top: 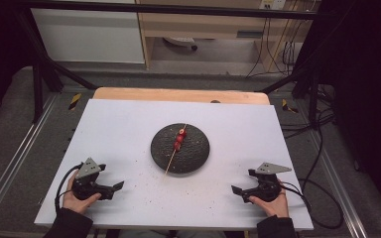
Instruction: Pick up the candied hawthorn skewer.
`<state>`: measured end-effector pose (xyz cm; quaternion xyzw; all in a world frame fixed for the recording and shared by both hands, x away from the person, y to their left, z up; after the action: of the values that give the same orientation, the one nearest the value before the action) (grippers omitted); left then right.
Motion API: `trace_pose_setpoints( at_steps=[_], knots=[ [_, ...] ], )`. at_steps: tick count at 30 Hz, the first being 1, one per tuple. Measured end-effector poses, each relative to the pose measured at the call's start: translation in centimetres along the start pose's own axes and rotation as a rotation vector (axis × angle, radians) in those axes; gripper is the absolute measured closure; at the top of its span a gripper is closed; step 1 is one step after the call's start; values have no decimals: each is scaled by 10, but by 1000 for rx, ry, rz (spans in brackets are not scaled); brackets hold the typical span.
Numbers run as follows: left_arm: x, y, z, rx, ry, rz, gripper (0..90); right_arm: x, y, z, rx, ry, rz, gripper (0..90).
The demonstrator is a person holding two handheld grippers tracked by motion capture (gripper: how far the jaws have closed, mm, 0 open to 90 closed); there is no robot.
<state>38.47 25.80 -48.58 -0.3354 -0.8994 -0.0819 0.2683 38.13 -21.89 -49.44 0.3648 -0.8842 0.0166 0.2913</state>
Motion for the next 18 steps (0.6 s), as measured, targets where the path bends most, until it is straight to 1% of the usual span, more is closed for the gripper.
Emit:
trace_pose_setpoints(
  at_steps=[9, 10, 18],
  knots=[
    [-3, -3, -2, -5, 8, -4, 35, 0, 0, -1, 4, -9, 3, 11],
    [-3, -4, -3, -5, 10, -7, 35, 1, 0, -1, -3, -10, 4, 11],
    [-7, -10, -10, 4, 11, -14, 35, 2, -1, -3, -3, -18, 8, 9]
  ],
)
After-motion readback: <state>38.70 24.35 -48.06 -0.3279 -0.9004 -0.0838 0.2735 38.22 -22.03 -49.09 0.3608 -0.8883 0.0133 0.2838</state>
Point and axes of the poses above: each handheld gripper's, and its own axes: x roughly backward along the jaws, z roughly out of its underside, y roughly to its left, the point moved 6 cm from there along -x, roughly forward along the jaws, and after that the axes turned 4 degrees about -y, right-handed, at the moved point
